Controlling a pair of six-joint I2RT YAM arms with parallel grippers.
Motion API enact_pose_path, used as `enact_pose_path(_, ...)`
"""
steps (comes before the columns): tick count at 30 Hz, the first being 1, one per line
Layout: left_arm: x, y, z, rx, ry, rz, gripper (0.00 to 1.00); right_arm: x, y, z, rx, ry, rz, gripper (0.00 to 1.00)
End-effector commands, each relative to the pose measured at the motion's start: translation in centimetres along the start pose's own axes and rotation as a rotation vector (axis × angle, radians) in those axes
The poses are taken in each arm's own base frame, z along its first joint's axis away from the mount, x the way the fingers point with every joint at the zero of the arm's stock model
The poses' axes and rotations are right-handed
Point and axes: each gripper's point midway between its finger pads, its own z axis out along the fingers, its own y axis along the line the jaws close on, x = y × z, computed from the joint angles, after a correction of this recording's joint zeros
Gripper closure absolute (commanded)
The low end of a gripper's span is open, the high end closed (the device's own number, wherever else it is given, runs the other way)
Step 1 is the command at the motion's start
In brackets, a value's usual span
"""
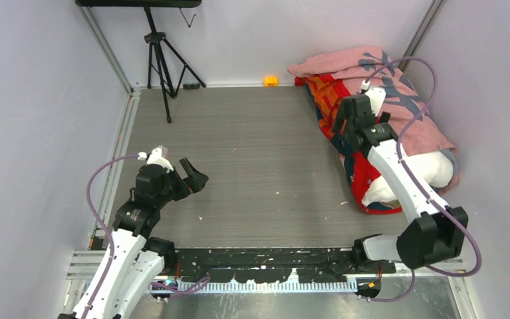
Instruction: Remove the pillowcase from the pillow
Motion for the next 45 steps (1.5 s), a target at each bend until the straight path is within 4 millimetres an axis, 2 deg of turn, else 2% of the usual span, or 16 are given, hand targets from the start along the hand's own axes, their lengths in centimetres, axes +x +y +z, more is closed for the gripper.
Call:
enact_pose_path(1,-1.0,-1.3,-0.1,0.06,-0.034,0.024,0.0,-5.3,-5.2,1.6,0.185,-0.087,0.05,0.0)
enact_pose_path(4,-0.9,-1.2,-0.1,0.058,-0.035,0.026,0.0,-6.5,-7.8,3.4,0.197,-0.062,0.129,0.0)
enact_pose_path(8,-1.2,-1.3,0.0,0.057,-0.035,0.032,0.0,-7.1,-8.6,4.9,0.241,-0.027,0.087,0.0)
enact_pose_path(11,-1.3,-1.5,0.4,0.066,-0.028,0.034,0.0,-6.7,-8.2,6.1,0.235,-0.001,0.058,0.0)
enact_pose_path(16,-0.9,-1.8,1.3,0.071,0.011,0.03,0.0,-6.1,-5.9,8.3,0.146,0.049,0.058,0.0)
enact_pose_path(21,-0.9,-2.1,1.6,0.082,0.019,0.028,0.0,-6.0,-5.9,9.3,0.171,0.052,0.069,0.03)
enact_pose_path(22,-1.0,-2.1,1.6,0.082,0.016,0.028,0.0,-5.7,-6.2,9.6,0.195,0.063,0.067,0.07)
enact_pose_path(24,-1.1,-2.1,1.5,0.084,0.01,0.028,0.0,-5.7,-7.1,9.4,0.248,0.062,0.067,0.46)
enact_pose_path(25,-1.1,-2.1,1.4,0.083,0.01,0.029,0.01,-5.9,-7.6,8.9,0.265,0.036,0.086,0.63)
enact_pose_path(26,-1.2,-2.1,1.3,0.081,0.006,0.03,0.01,-6.1,-7.6,8.5,0.252,0.003,0.101,0.71)
enact_pose_path(29,-1.3,-1.8,1.1,0.065,-0.004,0.032,0.01,-8.1,-7.1,5.5,0.151,-0.111,0.149,0.78)
enact_pose_path(32,-1.6,-1.5,0.8,0.051,-0.02,0.039,0.01,-11.0,-6.8,1.8,0.088,-0.165,0.175,0.96)
enact_pose_path(35,-2.1,-1.6,0.3,0.048,-0.049,0.048,0.01,-14.6,-5.5,-2.9,-0.052,-0.237,0.201,1.0)
enact_pose_path(38,-2.7,-1.9,-0.2,0.065,-0.088,0.053,0.02,-17.1,-3.6,-7.3,-0.218,-0.293,0.227,1.0)
enact_pose_path(41,-3.1,-2.1,-0.5,0.081,-0.113,0.054,0.02,-18.4,-1.4,-10.5,-0.378,-0.285,0.228,1.0)
enact_pose_path(45,-2.9,-2.2,-0.4,0.087,-0.104,0.053,0.02,-18.3,4.3,-13.4,-0.66,-0.213,0.195,1.0)
